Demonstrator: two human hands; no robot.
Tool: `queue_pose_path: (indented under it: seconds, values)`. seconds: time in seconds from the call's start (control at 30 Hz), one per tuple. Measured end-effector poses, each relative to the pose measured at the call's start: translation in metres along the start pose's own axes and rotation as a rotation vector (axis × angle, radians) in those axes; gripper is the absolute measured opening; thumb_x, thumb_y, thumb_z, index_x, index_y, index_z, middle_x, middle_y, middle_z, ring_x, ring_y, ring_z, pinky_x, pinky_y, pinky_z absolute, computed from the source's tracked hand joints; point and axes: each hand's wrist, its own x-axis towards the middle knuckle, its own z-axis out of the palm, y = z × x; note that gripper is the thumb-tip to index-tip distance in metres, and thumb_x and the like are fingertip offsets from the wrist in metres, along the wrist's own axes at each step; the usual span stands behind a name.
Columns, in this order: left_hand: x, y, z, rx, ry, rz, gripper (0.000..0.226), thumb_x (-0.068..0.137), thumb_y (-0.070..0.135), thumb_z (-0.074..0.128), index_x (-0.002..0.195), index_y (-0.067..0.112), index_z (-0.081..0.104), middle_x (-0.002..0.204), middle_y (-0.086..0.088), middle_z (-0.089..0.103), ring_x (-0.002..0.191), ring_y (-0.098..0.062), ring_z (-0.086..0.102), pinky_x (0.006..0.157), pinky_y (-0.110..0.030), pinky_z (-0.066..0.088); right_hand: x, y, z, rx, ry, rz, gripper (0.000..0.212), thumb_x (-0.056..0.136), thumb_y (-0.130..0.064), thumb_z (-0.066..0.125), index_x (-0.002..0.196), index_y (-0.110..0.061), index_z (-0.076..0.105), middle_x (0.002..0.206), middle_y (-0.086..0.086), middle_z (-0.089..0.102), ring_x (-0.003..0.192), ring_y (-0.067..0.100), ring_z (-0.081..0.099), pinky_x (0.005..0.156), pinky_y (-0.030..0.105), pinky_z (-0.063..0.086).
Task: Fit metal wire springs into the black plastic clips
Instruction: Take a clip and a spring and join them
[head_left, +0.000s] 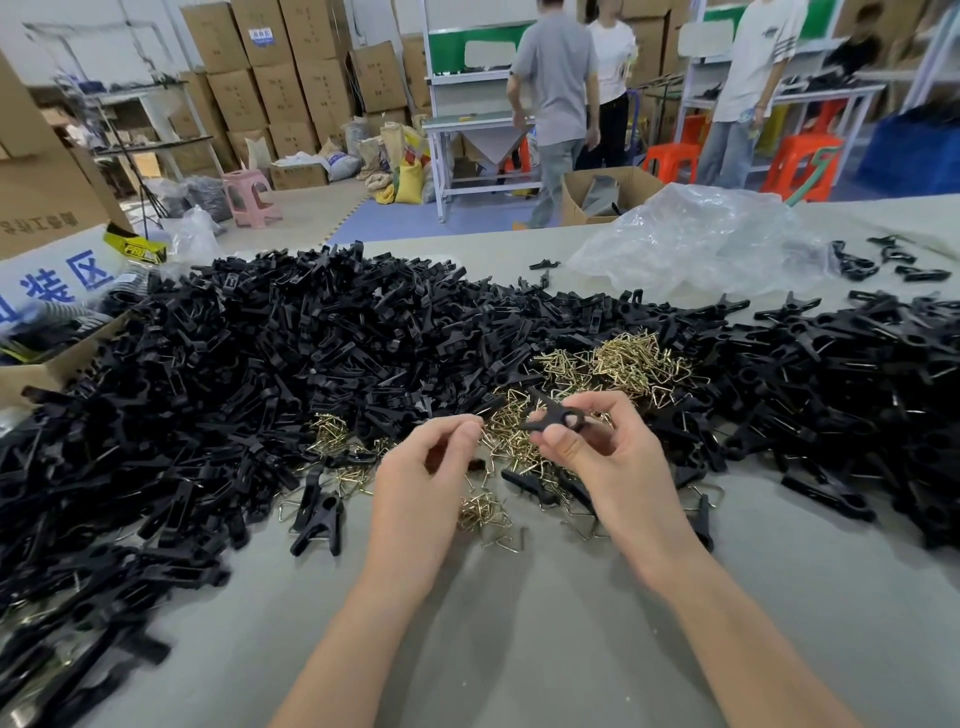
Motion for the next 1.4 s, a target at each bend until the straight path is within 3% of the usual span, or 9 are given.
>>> queue_pose_path:
  seconds: [0.2,0.33,0.43,0.57,0.8,0.9,1.1,1.3,1.4]
  values:
    - [0.001,0.005,-0.002,-0.265,-0.003,-0.163,0.011,0.094,0.030,0.067,0.095,0.029,0.078,0.081,0.011,0.075,0.071,0.004,0.063,0.067,-0.009,0.048,-0.003,0.000,0.004,-0.061,-0.110,0.053,0.029,0.088,-0.011,0.077,0.097,-0.035,0.064,0.101,-0.005,0.076,0.092,0.019,0.077,0.079,0.021,0.058]
    - [0.001,0.006,0.002,-0.268,-0.038,-0.144,0.016,0.095,0.025,0.067,0.086,0.032,0.079,0.076,0.010,0.074,0.066,0.003,0.061,0.064,-0.010,0.047,-0.003,0.002,0.006,-0.106,-0.122,0.064,0.027,0.087,-0.012,0.078,0.099,-0.034,0.066,0.101,-0.007,0.076,0.086,0.020,0.077,0.082,0.026,0.059]
    - [-0.001,0.007,0.005,-0.273,-0.071,-0.151,0.019,0.096,0.025,0.066,0.084,0.033,0.079,0.082,0.007,0.076,0.064,0.002,0.060,0.063,-0.011,0.047,-0.004,0.004,0.005,-0.120,-0.131,0.049,0.026,0.088,-0.011,0.078,0.104,-0.028,0.066,0.102,-0.009,0.077,0.088,0.014,0.076,0.079,0.019,0.056]
    - [0.000,0.003,0.005,-0.305,-0.103,-0.232,0.015,0.095,0.031,0.066,0.088,0.032,0.079,0.090,-0.004,0.077,0.073,-0.007,0.061,0.069,-0.020,0.050,-0.003,0.005,0.004,-0.169,-0.138,0.022,0.032,0.087,-0.012,0.079,0.098,-0.039,0.067,0.104,-0.010,0.077,0.101,0.007,0.072,0.084,0.014,0.052]
    - [0.001,0.002,0.003,-0.366,-0.116,-0.278,0.014,0.094,0.029,0.067,0.088,0.027,0.080,0.092,-0.009,0.076,0.073,-0.007,0.061,0.071,-0.023,0.050,-0.002,0.010,0.003,-0.262,-0.114,-0.023,0.035,0.085,-0.015,0.081,0.098,-0.043,0.066,0.104,-0.014,0.077,0.103,0.005,0.071,0.095,0.033,0.052]
    - [0.001,0.002,0.003,-0.377,-0.132,-0.284,0.014,0.092,0.034,0.069,0.090,0.026,0.080,0.095,-0.015,0.074,0.074,-0.011,0.059,0.071,-0.027,0.049,-0.002,0.010,0.004,-0.300,-0.099,-0.041,0.034,0.084,-0.017,0.082,0.099,-0.044,0.066,0.102,-0.015,0.077,0.101,0.003,0.071,0.092,0.030,0.053]
    - [0.002,0.002,0.001,-0.504,-0.208,-0.325,0.026,0.078,0.043,0.070,0.091,0.024,0.081,0.088,-0.003,0.072,0.077,-0.013,0.056,0.069,-0.025,0.048,-0.004,0.007,0.004,-0.325,-0.091,-0.072,0.035,0.085,-0.013,0.080,0.096,-0.043,0.066,0.096,-0.019,0.077,0.094,-0.004,0.071,0.077,0.006,0.048]
    - [-0.001,0.002,0.006,-0.376,-0.152,-0.289,0.014,0.093,0.029,0.067,0.088,0.031,0.080,0.080,0.004,0.072,0.066,-0.005,0.058,0.059,-0.019,0.049,-0.006,0.008,0.005,-0.450,-0.100,-0.138,0.035,0.086,-0.016,0.081,0.098,-0.043,0.063,0.094,-0.029,0.074,0.093,-0.008,0.070,0.081,0.010,0.052]
    - [-0.002,0.003,0.009,-0.311,-0.155,-0.238,0.022,0.099,0.025,0.061,0.088,0.031,0.080,0.081,0.003,0.074,0.071,-0.005,0.061,0.066,-0.024,0.050,-0.007,0.010,0.005,-0.490,-0.101,-0.167,0.034,0.083,-0.022,0.083,0.099,-0.044,0.062,0.094,-0.032,0.073,0.092,-0.009,0.069,0.081,0.008,0.050]
